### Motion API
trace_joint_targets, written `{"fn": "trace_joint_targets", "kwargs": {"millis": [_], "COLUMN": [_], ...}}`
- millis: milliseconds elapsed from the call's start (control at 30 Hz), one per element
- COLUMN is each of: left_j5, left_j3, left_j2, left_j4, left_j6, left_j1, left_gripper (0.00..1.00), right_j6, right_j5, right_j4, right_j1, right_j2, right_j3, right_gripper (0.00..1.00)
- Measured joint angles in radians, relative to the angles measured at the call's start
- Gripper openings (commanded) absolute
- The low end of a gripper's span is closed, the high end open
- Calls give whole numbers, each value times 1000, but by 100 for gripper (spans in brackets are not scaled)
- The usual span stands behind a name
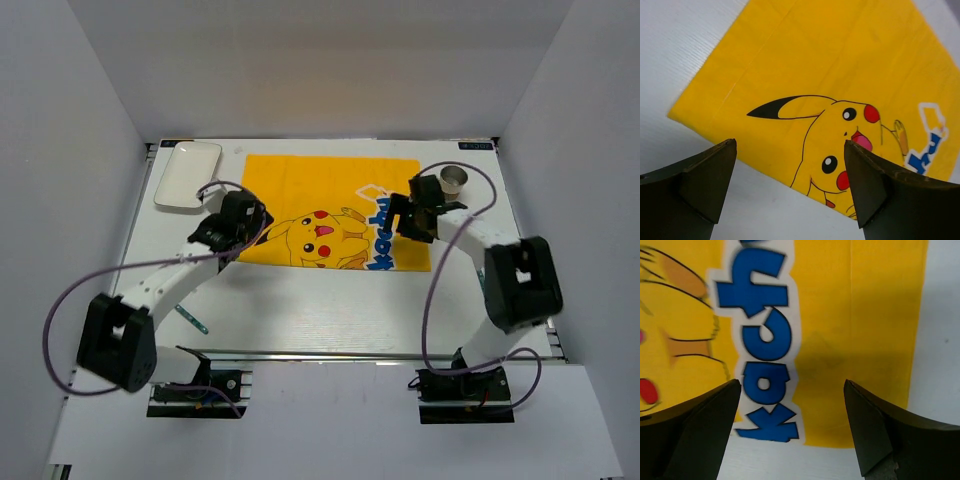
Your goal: Set the dinner table for one person
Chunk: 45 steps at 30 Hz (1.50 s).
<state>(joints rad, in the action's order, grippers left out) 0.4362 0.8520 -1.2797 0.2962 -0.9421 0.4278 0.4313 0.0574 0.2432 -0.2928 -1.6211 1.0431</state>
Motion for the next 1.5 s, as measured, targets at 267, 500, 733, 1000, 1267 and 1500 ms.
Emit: {"fn": "trace_joint_targets", "kwargs": {"millis": [267,500,733,1000,1267,1500], "left_j5": [-56,-78,-76,-58,-46,-13], "left_j3": [157,163,205,284,314,340], "left_j2": [-298,-354,-353,-327,-204,-162], "left_j4": [78,133,172,243,299,332], "left_j6": [29,25,35,48,53,37], "left_j1": [-5,-6,-6,-6,-9,-21], "left_gripper": [98,98,98,98,98,98], "right_j6": [9,-4,8,48,56,54], "right_j5": [114,208,221,216,209,169], "right_j4": [133,279,289,254,243,237], "right_j1": [-59,-56,-56,-56,-56,-56], "right_j2": [-233,-430,-475,-385,-363,-348], "right_j3": [151,426,497,358,327,323], "right_gripper": [89,89,89,89,89,89]}}
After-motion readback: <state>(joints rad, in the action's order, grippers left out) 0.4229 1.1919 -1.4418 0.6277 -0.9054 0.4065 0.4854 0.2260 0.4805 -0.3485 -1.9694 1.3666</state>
